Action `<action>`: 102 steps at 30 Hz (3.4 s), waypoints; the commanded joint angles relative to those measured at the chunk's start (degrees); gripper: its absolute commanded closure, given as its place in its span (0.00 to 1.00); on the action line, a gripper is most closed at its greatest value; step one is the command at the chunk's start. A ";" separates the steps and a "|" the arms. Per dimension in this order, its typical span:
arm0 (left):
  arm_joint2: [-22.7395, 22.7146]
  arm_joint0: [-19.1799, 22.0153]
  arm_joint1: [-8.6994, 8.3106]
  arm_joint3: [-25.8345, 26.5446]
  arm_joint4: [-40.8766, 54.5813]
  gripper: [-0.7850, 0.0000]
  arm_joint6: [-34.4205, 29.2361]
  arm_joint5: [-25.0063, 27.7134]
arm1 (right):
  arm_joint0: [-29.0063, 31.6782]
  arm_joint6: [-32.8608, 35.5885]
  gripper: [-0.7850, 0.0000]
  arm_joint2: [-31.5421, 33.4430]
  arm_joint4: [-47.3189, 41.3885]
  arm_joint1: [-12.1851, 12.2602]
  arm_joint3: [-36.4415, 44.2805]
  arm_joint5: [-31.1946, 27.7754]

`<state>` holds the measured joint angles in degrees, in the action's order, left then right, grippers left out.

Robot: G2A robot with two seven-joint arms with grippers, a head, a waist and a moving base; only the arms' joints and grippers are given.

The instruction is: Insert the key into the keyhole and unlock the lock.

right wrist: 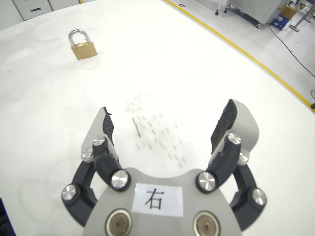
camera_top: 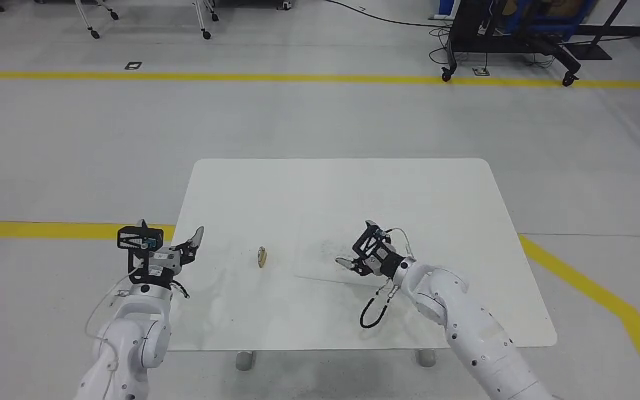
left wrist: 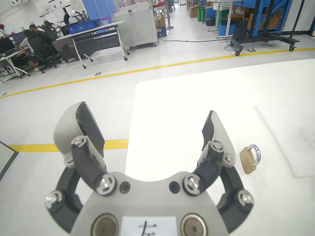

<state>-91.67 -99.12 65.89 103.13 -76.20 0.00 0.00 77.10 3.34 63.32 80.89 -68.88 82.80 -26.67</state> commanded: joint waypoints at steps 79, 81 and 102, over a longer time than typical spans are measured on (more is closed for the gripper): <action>12.96 13.02 0.78 1.31 -2.12 0.00 -7.39 12.49 | -8.40 -16.43 1.00 -4.96 12.51 1.72 -9.27 -12.85; 17.58 17.32 1.28 -1.03 -3.66 0.00 -9.61 14.56 | -8.87 -18.35 1.00 -5.37 12.85 1.65 -10.83 -12.53; 44.68 38.97 6.89 -26.03 -24.71 0.00 -18.95 15.33 | -13.41 -30.76 1.00 -7.94 15.30 0.98 -22.40 -8.43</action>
<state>-47.36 -60.25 72.63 78.08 -100.44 -19.15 15.67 63.79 -27.15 55.45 96.14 -67.90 60.51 -35.07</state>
